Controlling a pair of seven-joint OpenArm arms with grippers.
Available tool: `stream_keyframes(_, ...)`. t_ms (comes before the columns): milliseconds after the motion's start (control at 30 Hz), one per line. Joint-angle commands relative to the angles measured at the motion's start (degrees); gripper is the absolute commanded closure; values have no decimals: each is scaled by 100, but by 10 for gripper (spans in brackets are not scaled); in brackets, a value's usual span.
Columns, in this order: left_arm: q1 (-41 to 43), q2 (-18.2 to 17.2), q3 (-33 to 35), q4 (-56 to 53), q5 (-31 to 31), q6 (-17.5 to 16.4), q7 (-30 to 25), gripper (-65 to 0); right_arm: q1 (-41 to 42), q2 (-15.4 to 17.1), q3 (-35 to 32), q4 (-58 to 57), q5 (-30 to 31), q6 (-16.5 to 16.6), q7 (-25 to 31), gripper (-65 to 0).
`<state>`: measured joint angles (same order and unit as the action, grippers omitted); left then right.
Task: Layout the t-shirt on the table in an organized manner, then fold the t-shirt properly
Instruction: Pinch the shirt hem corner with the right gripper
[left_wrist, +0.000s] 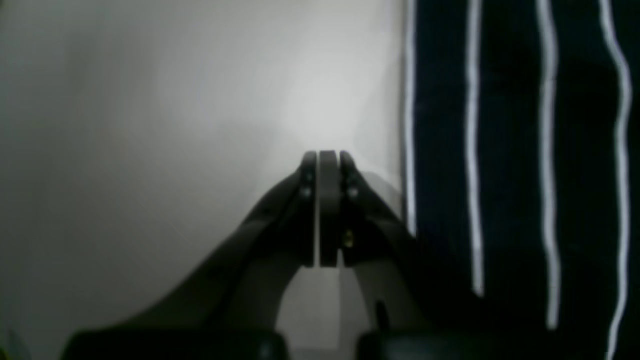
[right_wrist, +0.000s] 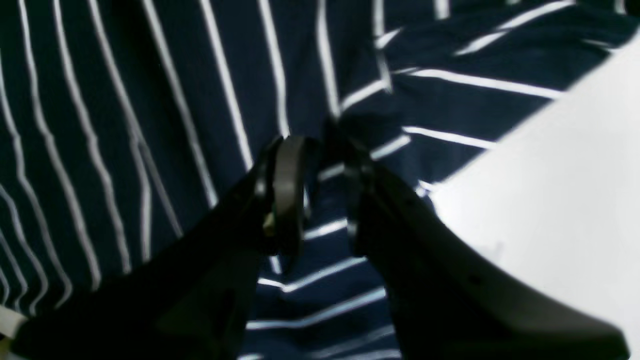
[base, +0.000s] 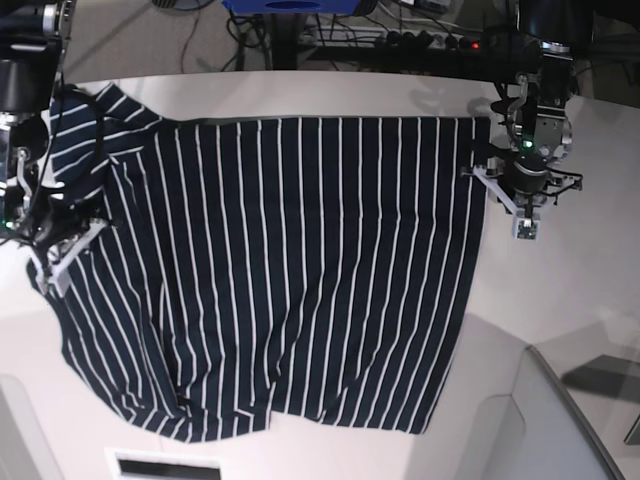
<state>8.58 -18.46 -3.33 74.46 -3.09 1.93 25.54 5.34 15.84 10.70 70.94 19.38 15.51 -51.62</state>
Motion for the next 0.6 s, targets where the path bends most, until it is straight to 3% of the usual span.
stream_keyframes(0, -62, -75, -32, 84, 24, 40, -97, 0, 129, 100, 69, 163, 27, -8, -74, -128)
stream_keyframes(167, -62, -66, 21, 75, 24, 40, -97, 0, 94, 82, 165, 796, 27, -500, -531, -141)
stream_keyframes(200, -62, -57, 21, 75, 24, 40, -97, 0, 94, 82, 165, 920, 27, -614, -575, -174)
stream_keyframes(367, -106, 48, -23, 75, 24, 40, -97, 0, -108, 82, 218, 1552, 27, -711, -469, -554)
stream_keyframes(400, -106, 48, -14, 84, 24, 40, -97, 0, -187, 82, 218, 1684, 27, -711, -355, -585)
stream_keyframes(567, -106, 48, 21, 75, 24, 40, -97, 0, -319, 82, 218, 1623, 27, -711, 164, -512)
